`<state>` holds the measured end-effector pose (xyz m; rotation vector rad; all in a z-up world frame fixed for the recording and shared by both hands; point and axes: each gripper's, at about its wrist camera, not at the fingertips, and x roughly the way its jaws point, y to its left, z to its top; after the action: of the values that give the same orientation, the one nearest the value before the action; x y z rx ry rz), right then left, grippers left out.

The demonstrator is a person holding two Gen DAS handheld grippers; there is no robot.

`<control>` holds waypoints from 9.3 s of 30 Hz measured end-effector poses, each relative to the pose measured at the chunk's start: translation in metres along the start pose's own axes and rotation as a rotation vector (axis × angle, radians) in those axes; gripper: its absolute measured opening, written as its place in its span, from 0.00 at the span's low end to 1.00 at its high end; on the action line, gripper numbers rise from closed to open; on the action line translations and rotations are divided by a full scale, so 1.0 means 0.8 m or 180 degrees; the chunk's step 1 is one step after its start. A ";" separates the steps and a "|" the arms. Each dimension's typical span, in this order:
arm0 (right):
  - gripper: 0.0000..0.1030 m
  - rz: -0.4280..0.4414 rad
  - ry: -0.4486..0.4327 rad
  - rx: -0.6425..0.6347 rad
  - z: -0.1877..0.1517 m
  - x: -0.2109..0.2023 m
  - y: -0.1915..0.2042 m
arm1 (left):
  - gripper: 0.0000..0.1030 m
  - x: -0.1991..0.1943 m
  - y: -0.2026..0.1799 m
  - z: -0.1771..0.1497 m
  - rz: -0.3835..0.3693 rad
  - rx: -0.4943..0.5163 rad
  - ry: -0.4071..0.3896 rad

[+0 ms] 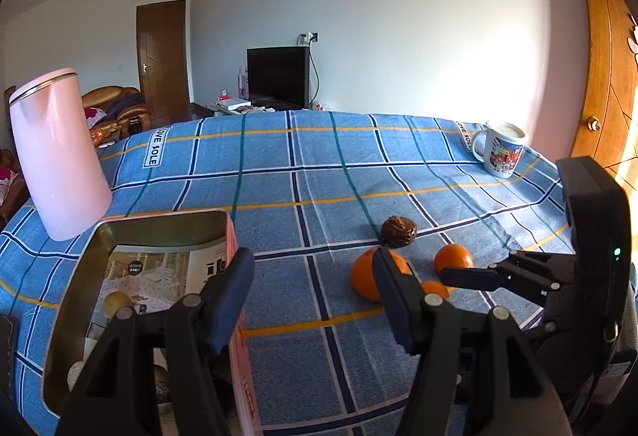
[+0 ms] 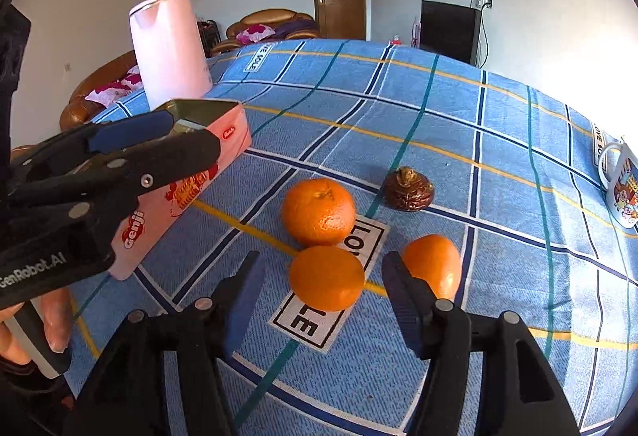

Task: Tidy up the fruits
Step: 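Move both grippers away from the tin toward the oranges on the cloth, then grasp an orange with the left gripper while the right gripper grasps another orange, then carry both oranges over the tin box and release them inside, then grasp the dark round pastry with the left gripper while the right gripper grasps the last orange, then carry the pastry and orange over the tin box and release them inside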

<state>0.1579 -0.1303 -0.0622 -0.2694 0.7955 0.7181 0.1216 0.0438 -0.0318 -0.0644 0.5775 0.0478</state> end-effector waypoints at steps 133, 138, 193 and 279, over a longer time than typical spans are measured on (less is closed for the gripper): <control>0.42 0.0229 -0.1124 -0.0343 0.074 -0.018 0.097 | 0.48 -0.041 0.124 -0.018 0.0474 -0.0422 -0.0426; 0.42 0.0295 -0.0973 -0.0468 0.087 0.011 0.128 | 0.48 -0.035 0.160 -0.020 0.0547 -0.0595 -0.0322; 0.34 -0.0275 -0.0113 0.0475 0.012 -0.004 -0.115 | 0.70 0.070 -0.052 0.026 -0.0212 0.0203 0.0385; 0.35 -0.0581 -0.1665 0.0250 -0.016 -0.099 -0.042 | 0.40 0.003 -0.062 -0.001 -0.0189 0.0184 -0.0529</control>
<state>0.1353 -0.1999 -0.0146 -0.0732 0.2950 0.5479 0.1262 -0.0058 -0.0317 -0.0210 0.4103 -0.0210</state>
